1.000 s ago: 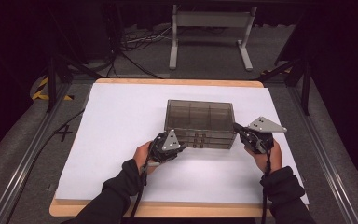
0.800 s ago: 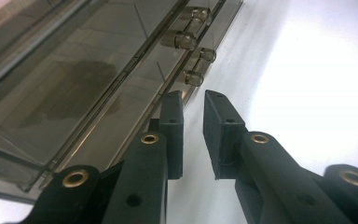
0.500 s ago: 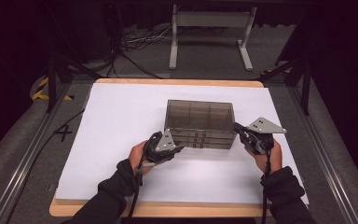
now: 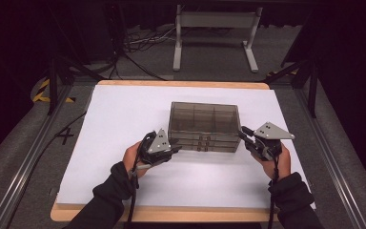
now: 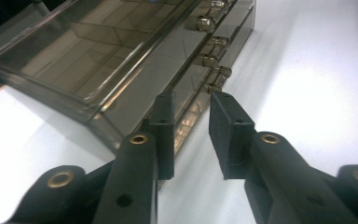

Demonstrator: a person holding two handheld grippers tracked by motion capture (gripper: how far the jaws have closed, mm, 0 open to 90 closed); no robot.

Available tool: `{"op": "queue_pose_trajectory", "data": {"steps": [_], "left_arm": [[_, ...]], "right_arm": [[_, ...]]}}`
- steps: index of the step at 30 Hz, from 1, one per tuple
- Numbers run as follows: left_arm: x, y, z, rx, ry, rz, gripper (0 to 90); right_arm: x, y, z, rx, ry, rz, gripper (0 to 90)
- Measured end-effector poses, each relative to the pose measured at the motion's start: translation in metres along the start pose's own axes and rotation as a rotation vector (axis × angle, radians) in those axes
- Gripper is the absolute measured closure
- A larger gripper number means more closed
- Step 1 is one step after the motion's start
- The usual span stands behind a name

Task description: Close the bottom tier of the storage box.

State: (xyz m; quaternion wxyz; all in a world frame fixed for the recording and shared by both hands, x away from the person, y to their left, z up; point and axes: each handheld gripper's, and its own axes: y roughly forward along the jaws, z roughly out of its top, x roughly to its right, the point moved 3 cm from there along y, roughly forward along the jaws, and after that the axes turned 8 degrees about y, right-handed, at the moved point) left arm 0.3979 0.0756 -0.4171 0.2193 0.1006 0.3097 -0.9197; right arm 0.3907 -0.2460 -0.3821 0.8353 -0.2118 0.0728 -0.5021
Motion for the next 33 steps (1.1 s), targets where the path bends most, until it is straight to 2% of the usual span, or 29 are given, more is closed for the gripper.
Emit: {"op": "queue_pose_trajectory", "data": {"steps": [13,28,33], "left_arm": [[-0.007,-0.016,-0.007,-0.011,-0.009,0.019,64.8],[-0.011,-0.028,-0.02,-0.03,-0.025,0.042,61.4],[-0.012,-0.028,-0.022,-0.04,-0.018,0.041,60.2]], "right_arm": [[-0.004,-0.011,-0.001,0.002,-0.025,0.017,70.5],[-0.005,-0.02,-0.007,-0.004,-0.055,0.019,66.2],[-0.005,-0.021,-0.009,-0.008,-0.066,0.024,65.0]]}}
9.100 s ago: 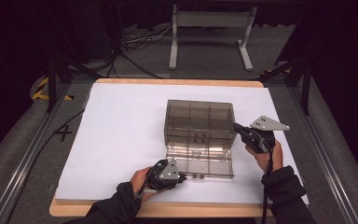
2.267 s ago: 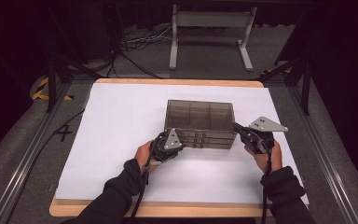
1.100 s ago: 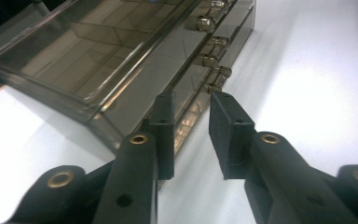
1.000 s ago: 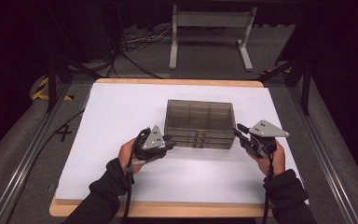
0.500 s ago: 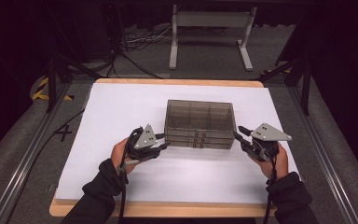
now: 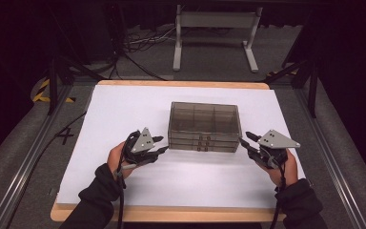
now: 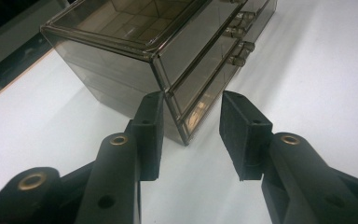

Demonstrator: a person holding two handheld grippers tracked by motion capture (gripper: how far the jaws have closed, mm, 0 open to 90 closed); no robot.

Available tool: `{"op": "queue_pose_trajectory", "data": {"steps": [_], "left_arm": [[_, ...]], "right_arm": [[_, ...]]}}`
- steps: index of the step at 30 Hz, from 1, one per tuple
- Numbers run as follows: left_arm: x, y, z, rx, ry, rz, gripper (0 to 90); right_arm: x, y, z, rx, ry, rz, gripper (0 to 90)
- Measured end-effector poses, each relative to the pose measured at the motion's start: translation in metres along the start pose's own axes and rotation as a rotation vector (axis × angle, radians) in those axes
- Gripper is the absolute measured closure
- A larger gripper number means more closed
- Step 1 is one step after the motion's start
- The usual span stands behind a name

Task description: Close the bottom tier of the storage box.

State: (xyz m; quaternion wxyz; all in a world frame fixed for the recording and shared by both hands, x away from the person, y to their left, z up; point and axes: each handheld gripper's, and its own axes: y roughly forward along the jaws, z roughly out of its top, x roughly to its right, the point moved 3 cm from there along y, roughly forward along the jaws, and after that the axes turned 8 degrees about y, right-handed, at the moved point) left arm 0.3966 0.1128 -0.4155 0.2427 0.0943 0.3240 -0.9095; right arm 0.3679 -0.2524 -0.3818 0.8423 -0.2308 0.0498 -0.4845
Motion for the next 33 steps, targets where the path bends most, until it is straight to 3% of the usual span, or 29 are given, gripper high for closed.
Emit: {"op": "queue_pose_trajectory", "data": {"steps": [11,33], "left_arm": [[0.003,-0.002,-0.009,-0.031,0.007,-0.002,56.4],[0.008,-0.013,-0.036,-0.1,0.02,-0.016,44.6]], "right_arm": [[0.0,-0.005,-0.008,-0.015,-0.012,-0.001,61.8],[0.004,-0.011,-0.038,-0.071,-0.027,-0.004,47.2]]}}
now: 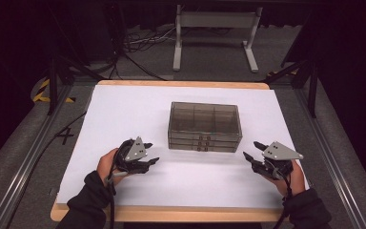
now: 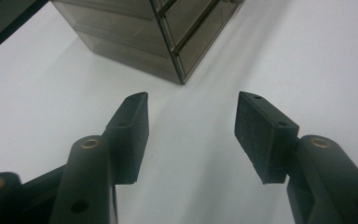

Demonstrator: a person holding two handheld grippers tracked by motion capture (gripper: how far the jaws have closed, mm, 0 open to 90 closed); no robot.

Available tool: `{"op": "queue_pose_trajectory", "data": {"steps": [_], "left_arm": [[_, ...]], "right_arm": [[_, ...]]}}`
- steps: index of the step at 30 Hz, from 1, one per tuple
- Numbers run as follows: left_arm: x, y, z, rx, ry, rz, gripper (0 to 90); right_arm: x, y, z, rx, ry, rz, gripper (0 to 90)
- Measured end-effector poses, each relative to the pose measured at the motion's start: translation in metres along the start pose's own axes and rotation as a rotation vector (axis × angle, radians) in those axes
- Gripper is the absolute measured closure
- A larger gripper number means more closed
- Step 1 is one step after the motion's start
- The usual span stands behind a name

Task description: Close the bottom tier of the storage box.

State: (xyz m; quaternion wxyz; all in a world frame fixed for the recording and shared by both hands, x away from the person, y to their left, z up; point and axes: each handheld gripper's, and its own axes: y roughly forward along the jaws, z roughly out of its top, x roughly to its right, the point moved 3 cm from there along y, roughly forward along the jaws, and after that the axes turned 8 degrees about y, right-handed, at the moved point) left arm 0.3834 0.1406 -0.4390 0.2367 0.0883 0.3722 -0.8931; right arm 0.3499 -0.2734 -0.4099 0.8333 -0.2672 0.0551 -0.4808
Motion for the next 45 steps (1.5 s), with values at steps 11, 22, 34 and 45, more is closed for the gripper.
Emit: {"op": "queue_pose_trajectory", "data": {"steps": [11,22,34,45], "left_arm": [[0.002,-0.008,-0.021,-0.058,-0.016,0.043,29.4],[0.0,-0.021,-0.043,-0.092,-0.033,0.097,24.0],[-0.001,-0.027,-0.06,-0.105,-0.074,0.064,19.2],[0.002,-0.041,-0.073,-0.057,-0.098,0.056,16.5]], "right_arm": [[0.003,-0.004,-0.016,-0.036,0.023,0.004,38.0],[0.009,-0.007,-0.034,-0.064,0.03,-0.013,32.3],[0.015,-0.013,-0.045,-0.063,0.056,-0.03,26.0],[0.024,-0.021,-0.057,-0.05,0.104,-0.051,23.2]]}}
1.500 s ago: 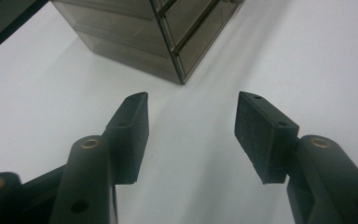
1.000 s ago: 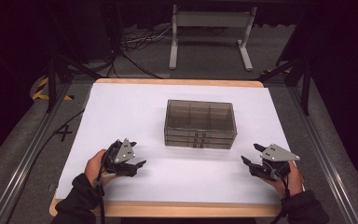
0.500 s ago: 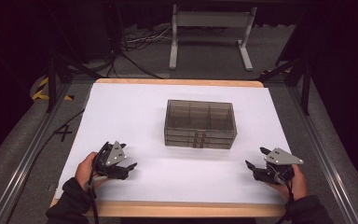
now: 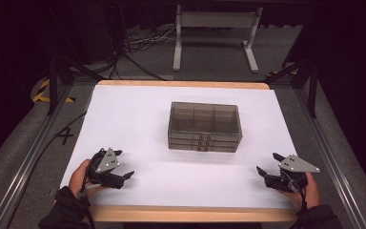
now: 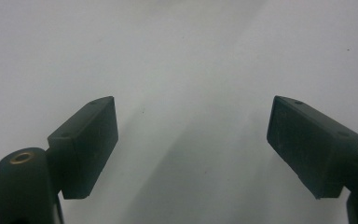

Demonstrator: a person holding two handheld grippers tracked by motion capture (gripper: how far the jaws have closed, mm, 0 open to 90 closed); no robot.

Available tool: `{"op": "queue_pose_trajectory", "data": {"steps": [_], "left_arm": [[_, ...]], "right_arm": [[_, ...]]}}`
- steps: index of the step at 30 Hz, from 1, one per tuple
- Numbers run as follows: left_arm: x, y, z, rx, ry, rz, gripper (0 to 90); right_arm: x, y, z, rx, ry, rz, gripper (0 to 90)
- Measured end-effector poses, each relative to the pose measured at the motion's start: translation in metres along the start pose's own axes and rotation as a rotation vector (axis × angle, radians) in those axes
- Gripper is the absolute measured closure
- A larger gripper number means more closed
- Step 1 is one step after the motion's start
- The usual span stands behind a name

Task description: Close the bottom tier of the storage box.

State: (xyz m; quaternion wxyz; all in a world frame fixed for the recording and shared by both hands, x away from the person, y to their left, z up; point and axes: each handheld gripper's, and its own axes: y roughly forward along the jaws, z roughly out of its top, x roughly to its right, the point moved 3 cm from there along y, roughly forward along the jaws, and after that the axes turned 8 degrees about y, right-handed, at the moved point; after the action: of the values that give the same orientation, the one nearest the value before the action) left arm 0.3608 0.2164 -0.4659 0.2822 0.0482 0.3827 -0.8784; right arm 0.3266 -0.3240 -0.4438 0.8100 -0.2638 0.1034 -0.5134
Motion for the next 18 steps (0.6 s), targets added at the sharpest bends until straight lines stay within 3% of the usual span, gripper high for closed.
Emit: {"op": "queue_pose_trajectory", "data": {"steps": [5,18], "left_arm": [[-0.002,-0.006,-0.008,0.015,-0.029,0.002,15.6],[-0.011,-0.035,-0.035,0.141,-0.147,0.075,15.2]], "right_arm": [[0.004,-0.003,-0.003,0.013,0.018,-0.003,22.1],[0.018,-0.016,-0.015,0.095,0.107,-0.048,19.6]]}}
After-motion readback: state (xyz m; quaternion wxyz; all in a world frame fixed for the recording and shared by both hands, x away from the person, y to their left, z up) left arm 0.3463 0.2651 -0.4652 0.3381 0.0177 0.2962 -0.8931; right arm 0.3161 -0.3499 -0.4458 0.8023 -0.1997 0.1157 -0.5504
